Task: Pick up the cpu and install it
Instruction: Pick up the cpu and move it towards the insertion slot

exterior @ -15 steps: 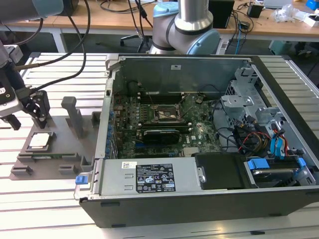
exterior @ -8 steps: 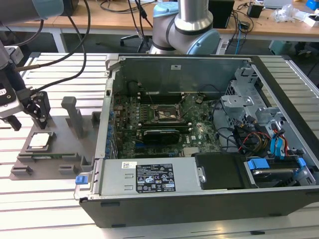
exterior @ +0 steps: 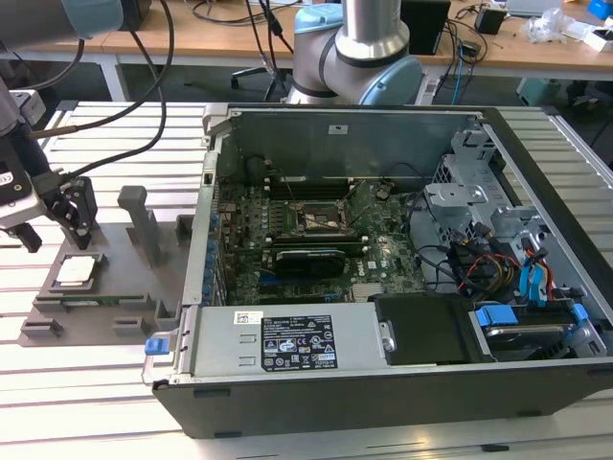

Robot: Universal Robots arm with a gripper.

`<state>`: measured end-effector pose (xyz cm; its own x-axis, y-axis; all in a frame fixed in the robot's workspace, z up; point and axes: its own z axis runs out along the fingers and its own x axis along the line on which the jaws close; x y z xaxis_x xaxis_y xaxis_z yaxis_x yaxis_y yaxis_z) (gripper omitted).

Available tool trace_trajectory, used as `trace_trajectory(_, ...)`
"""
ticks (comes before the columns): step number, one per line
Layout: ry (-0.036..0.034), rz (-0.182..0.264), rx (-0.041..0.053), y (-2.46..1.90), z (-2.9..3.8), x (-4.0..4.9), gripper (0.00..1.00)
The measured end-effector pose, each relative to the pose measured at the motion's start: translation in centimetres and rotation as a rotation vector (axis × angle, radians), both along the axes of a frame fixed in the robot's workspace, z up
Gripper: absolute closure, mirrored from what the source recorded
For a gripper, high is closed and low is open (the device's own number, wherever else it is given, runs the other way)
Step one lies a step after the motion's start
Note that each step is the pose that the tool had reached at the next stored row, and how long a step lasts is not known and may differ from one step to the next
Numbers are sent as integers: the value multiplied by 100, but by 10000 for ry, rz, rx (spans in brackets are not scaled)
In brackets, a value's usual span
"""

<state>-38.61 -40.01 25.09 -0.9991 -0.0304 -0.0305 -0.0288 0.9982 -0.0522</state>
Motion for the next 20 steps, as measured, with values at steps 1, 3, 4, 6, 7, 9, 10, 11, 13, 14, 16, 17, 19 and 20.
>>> trace_trajectory(1,1,0,0,0,-3,0,34)
trace_trajectory(3,-1,0,1,0,-10,0,34)
trace_trajectory(4,-1,0,1,0,-14,0,34)
trace_trajectory(6,-1,0,1,0,-22,0,34)
trace_trajectory(7,-1,0,0,0,-26,0,34)
trace_trajectory(9,1,1,0,0,-32,0,34)
trace_trajectory(10,0,0,0,0,-38,0,34)
trace_trajectory(11,0,1,0,0,-41,0,34)
trace_trajectory(13,0,0,0,0,-48,0,34)
trace_trajectory(14,0,0,0,0,-51,0,34)
trace_trajectory(16,0,0,0,0,-58,0,34)
trace_trajectory(17,0,0,0,0,-63,0,34)
trace_trajectory(19,0,0,0,0,-73,0,34)
trace_trajectory(20,0,0,0,0,-78,0,34)
